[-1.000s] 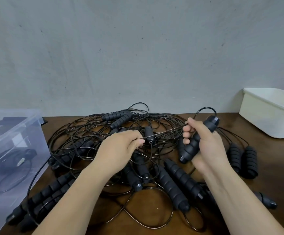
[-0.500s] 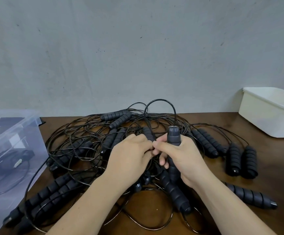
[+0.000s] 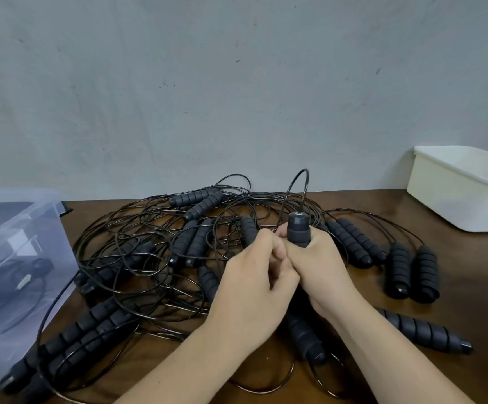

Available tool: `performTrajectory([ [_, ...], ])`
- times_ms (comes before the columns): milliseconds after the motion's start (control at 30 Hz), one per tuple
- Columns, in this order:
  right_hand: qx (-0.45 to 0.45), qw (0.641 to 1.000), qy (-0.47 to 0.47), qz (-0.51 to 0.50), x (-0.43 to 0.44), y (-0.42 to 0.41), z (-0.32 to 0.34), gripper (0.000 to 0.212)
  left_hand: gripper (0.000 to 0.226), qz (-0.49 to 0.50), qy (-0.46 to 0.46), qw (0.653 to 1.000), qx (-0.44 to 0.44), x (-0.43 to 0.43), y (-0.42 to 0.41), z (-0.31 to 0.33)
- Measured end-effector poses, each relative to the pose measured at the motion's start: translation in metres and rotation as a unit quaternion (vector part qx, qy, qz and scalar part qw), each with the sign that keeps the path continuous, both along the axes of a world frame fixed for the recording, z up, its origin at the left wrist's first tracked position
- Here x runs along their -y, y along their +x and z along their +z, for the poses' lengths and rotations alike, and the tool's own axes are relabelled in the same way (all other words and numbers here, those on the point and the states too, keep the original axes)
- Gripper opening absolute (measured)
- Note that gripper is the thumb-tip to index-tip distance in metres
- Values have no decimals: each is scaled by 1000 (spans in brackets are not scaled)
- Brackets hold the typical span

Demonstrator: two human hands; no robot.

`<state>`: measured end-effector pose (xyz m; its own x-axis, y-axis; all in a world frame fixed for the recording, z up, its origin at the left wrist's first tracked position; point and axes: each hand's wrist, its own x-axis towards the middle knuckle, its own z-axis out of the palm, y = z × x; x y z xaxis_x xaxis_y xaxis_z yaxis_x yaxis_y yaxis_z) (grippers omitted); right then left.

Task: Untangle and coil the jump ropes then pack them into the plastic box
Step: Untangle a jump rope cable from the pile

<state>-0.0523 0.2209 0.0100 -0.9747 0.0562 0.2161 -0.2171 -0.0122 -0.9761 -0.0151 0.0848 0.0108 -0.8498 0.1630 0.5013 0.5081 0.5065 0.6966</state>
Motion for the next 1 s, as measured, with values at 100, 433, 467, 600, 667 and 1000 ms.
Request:
performTrajectory([
  [100, -22, 1000, 3, -22, -1, -2, -1, 13, 14, 60, -71, 995, -25, 7, -10, -3],
  [433, -6, 999, -36, 36, -1, -2, 0, 17, 12, 126, -121, 979, -100, 25, -41, -17],
  [467, -4, 998, -40, 41, -1, -2, 1, 17, 13, 121, -115, 982, -92, 28, -45, -18],
  [600, 17, 996, -84, 35, -5, -1, 5, 14, 27, 67, -100, 991, -52, 37, -55, -18],
  [667, 36, 992, -119, 17, -10, -4, 7, 14, 36, 47, -117, 992, -32, 42, -58, -14],
  [1000, 45, 994, -95, 12, -5, -8, -1, 35, 32, 54, -295, 954, -7, 37, -45, 10],
])
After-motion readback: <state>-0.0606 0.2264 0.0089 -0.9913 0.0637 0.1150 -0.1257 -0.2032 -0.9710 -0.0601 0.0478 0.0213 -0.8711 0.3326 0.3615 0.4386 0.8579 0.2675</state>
